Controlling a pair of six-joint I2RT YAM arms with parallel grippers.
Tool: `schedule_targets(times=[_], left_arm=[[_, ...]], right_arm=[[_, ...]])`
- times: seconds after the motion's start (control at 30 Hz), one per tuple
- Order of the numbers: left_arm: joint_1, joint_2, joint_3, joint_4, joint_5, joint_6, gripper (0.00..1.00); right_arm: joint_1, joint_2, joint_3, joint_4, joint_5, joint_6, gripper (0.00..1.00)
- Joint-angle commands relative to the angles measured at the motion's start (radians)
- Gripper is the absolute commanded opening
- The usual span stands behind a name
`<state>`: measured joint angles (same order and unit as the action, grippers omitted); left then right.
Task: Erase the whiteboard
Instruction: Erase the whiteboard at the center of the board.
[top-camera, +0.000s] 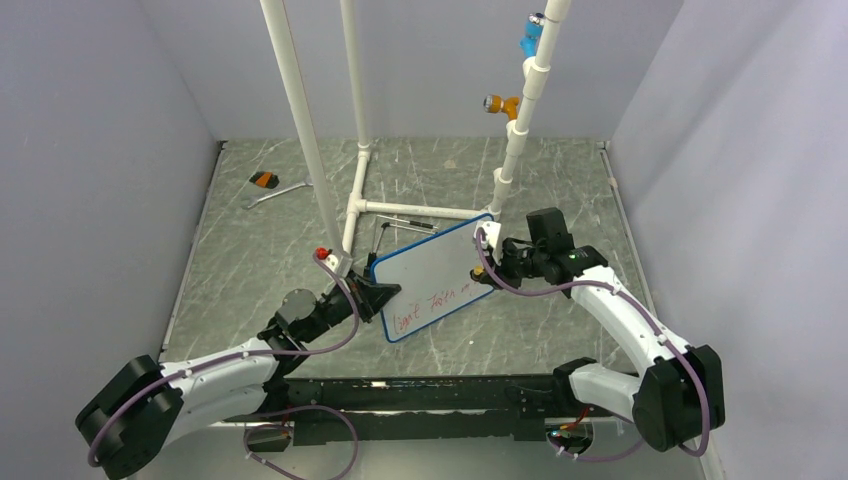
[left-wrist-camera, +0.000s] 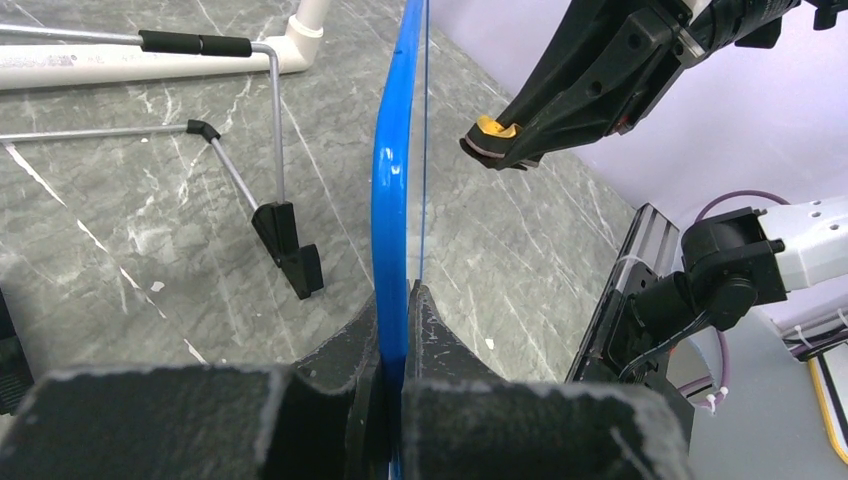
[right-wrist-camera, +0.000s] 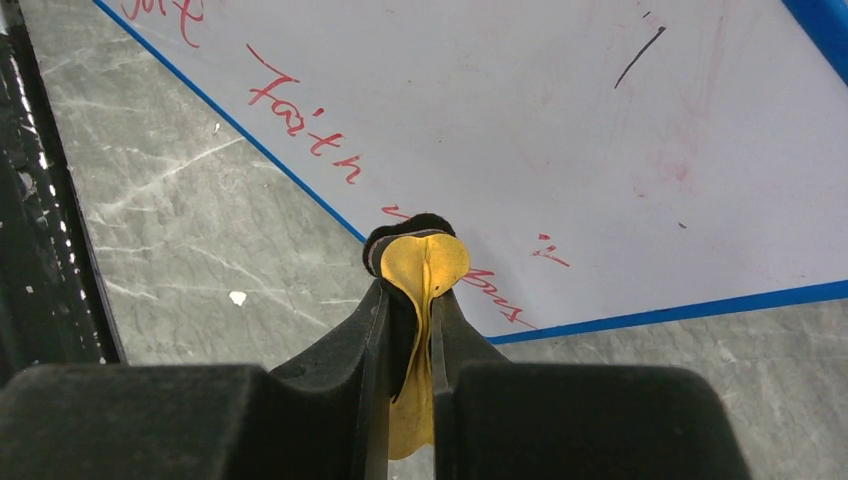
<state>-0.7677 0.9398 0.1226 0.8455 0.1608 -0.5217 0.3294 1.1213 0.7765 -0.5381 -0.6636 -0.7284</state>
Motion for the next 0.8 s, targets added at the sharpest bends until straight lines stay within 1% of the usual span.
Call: schedule_targets(times=[0.0,0.23,0.33,0.77], left_arm=[[-0.012,0.035,0.000,-0.124,0.038,0.006,0.00],[-0.012,0.031,0.008,-0.162,0.022,-0.027,0.00],[-0.012,0.028,0.008,-0.171,0.017,-0.036,0.00],[-0.012,0.048,0.010,-0.166,0.023,-0.056,0.00]], right_arm=[[-0.004,0.002,-0.007,0.057,-0.005,0.026,0.00],[-0.003,0.018,0.003,0.166,0.113,0.103,0.00],[-0.003,0.025,0.011,0.186,0.140,0.125,0.00],[0.020,0.108,0.119,0.087,0.064,0.073,0.00]])
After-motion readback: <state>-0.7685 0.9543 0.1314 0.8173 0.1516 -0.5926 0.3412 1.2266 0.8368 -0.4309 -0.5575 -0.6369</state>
